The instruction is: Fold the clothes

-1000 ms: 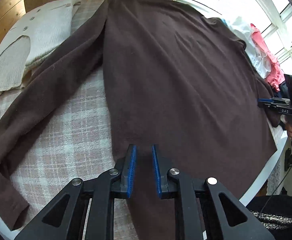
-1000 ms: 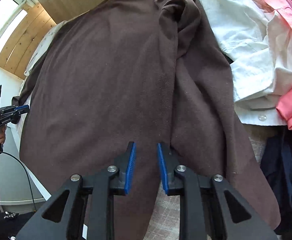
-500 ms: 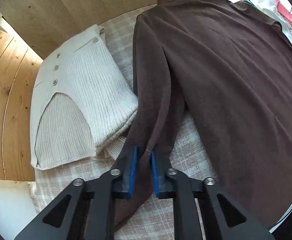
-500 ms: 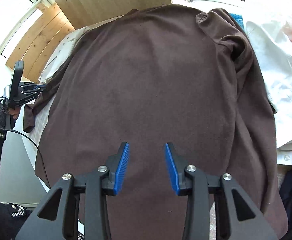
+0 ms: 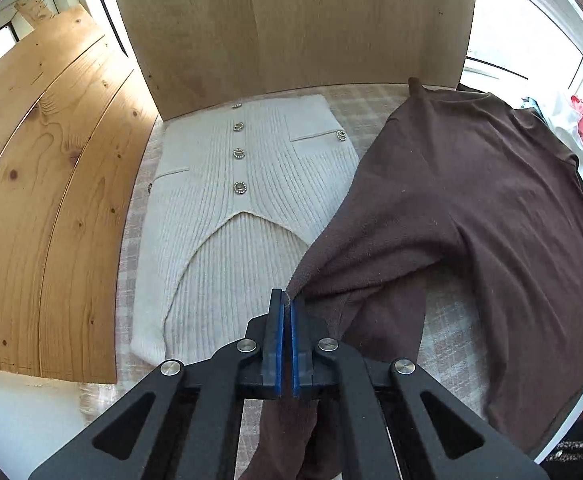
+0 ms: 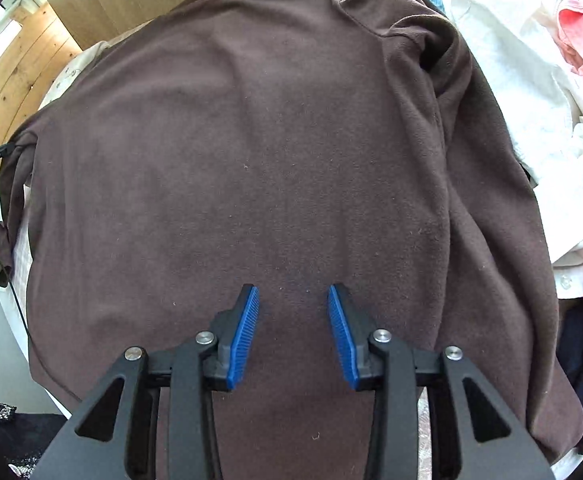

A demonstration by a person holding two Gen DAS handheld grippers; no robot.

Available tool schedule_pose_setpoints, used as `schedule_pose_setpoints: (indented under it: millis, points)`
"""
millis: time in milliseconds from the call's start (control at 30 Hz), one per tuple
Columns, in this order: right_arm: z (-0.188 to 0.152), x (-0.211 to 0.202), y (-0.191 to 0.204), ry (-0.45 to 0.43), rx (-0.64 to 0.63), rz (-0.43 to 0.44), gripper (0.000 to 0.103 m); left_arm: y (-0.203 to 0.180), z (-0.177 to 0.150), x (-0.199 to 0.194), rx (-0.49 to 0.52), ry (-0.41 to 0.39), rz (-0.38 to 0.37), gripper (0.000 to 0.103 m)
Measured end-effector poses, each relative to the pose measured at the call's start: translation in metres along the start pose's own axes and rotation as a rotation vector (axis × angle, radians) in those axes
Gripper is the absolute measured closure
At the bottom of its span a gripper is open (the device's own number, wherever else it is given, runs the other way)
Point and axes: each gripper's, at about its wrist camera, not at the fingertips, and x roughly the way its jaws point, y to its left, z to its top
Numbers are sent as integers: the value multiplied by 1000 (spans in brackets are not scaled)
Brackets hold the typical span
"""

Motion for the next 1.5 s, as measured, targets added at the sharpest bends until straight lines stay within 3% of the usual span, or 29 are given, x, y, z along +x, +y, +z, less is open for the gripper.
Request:
schedule_pose_setpoints:
  millis: [67,167,267,300,433,533,700,833,900,967,1000,1033,1133,1167,1200,1267,1400,1500]
  points:
    - [4,1,4,26,3,-33,66,-5,-2,2,29,15,-27,99]
    - [13,-8,18,36,0,-100,66,-15,-9,-14,69,10,-67,77]
    - [26,-29,47,-14,-49,-19,66,-5,-29,-43,38,-36,-63,55]
    - [32,-35,63,-28,-79,26,66,1,-38,-51,23,-43,-73,54]
    - [60,-47,134,-65,-223,208,66,19,-87,-54,-30,21,-41,54]
    - [73,-38,199,-84,-377,300,61,37,-130,-49,-151,73,-33,54]
    - [89,-1,285,-68,-579,305,59,33,-190,-59,-331,87,-77,54]
    - [95,21,321,-83,-669,223,59,6,-201,-62,-376,54,-86,54]
    - [96,31,330,-82,-699,181,59,-9,-196,-49,-327,59,-41,54]
    - [99,36,334,-87,-722,149,59,-14,-192,-32,-294,79,-15,64]
    - [100,38,337,-95,-736,139,59,-12,-192,-24,-296,93,-14,93]
    - [102,38,337,-106,-746,135,59,-6,-192,-23,-320,96,-27,100]
    - [110,41,338,-113,-754,137,66,13,-194,-47,-375,36,-55,100]
    - [114,44,336,-94,-742,141,90,18,-193,-61,-376,10,-43,100]
    - [119,47,335,-76,-730,145,100,24,-192,-75,-377,-12,-26,100]
    - [126,45,329,-50,-705,183,100,39,-190,-102,-380,-52,16,100]
    - [139,16,308,-84,-635,250,101,72,-180,-146,-354,-96,149,100]
    - [140,-12,295,-104,-608,316,101,83,-169,-176,-283,-145,237,100]
